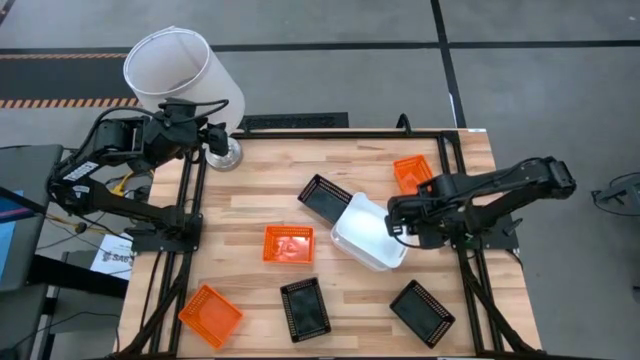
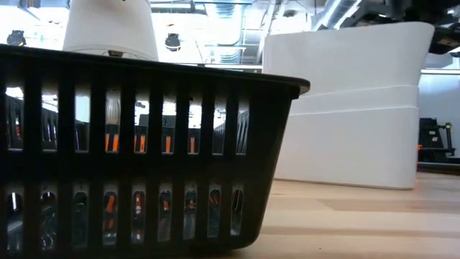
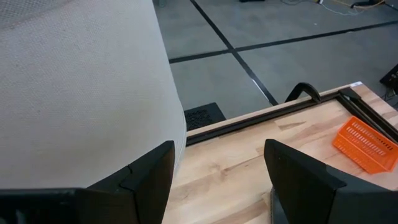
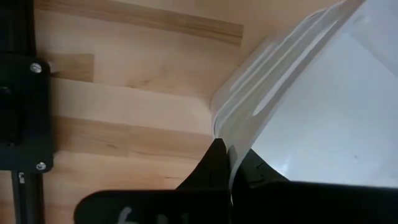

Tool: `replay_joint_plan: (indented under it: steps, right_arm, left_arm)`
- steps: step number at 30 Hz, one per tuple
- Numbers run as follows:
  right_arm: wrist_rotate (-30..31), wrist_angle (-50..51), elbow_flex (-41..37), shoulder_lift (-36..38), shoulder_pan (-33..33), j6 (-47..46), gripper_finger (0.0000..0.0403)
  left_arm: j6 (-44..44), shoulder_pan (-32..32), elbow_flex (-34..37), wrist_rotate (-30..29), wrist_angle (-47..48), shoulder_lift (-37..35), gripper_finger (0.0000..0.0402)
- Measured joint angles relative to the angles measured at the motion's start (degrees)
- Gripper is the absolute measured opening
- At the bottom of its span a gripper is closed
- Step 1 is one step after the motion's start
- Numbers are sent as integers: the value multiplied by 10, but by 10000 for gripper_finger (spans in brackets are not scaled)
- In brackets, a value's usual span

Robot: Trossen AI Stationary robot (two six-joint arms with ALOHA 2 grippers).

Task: Stack baskets by color
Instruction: Stack the top white bin on top of the bottom white bin

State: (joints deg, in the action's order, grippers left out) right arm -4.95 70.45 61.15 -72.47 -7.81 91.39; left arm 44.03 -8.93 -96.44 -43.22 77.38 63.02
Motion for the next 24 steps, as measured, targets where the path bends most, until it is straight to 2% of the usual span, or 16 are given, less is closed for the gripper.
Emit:
replay_joint_plan:
  steps: [5,15,20,24]
  right_arm:
    - [-2,-7,-6,0,1,0,4]
    - [-27,-12,-6,0,23,-4,62]
    - [-30,-47,-6,0,44,-81,78]
    - [-28,-65,-6,0,54,-122,109]
  left_arm:
    - [0,0,0,-5,0,0,238]
    - [0,0,0,-7,0,0,238]
    - [0,0,0,-10,-1,0,238]
    - [0,0,0,-10,-1,0,238]
